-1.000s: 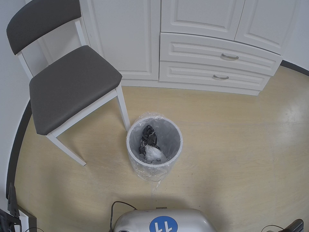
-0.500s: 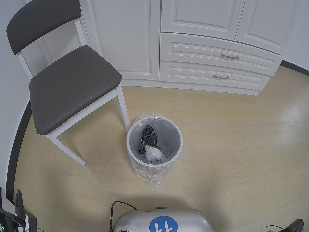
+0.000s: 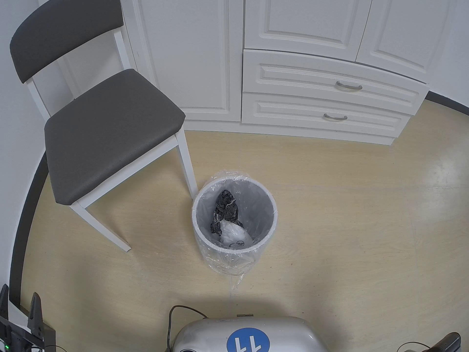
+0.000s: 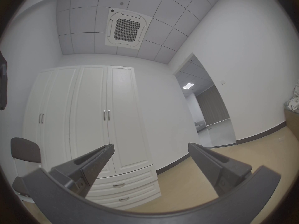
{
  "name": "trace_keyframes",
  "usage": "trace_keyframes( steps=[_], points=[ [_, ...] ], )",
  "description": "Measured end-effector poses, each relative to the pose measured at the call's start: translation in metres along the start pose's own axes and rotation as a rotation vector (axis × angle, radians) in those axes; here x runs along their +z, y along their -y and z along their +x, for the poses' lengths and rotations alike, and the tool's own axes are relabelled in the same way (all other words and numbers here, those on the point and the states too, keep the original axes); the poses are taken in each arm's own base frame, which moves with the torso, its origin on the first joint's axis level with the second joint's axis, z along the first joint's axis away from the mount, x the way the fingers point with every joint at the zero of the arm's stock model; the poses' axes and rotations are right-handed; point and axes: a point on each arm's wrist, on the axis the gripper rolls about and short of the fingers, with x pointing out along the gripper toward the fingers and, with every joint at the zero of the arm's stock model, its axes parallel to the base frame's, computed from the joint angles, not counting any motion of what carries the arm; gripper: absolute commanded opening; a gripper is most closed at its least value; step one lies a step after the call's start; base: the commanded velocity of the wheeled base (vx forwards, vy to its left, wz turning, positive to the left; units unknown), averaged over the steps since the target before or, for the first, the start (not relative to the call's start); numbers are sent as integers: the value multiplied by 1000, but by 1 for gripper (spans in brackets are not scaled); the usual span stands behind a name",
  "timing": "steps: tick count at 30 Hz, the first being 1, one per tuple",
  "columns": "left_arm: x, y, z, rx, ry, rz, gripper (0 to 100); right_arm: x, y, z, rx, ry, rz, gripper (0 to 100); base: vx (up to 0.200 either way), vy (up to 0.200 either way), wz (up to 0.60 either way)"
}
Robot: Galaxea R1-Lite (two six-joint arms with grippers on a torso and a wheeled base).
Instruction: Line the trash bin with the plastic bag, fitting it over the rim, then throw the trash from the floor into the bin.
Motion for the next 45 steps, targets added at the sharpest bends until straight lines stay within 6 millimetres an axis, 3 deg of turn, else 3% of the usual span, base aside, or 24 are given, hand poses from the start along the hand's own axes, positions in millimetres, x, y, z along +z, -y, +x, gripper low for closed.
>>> trace_keyframes(
  steps=[12, 21, 33, 45],
  points=[
    [-4, 3, 0, -138, -49, 18, 100, -3, 0, 0, -6, -25, -22, 100, 0, 0, 0],
    [-6, 4, -1, -183, -62, 78, 100, -24, 0, -3, 49, -213, -134, 100, 0, 0, 0],
    [-6, 4, 0, -183, -65, 69, 100, -72, 11, -26, 233, -718, -341, 100, 0, 0, 0],
    [-6, 4, 0, -183, -65, 68, 100, -75, 9, -29, 392, -775, -316, 100, 0, 0, 0]
  ],
)
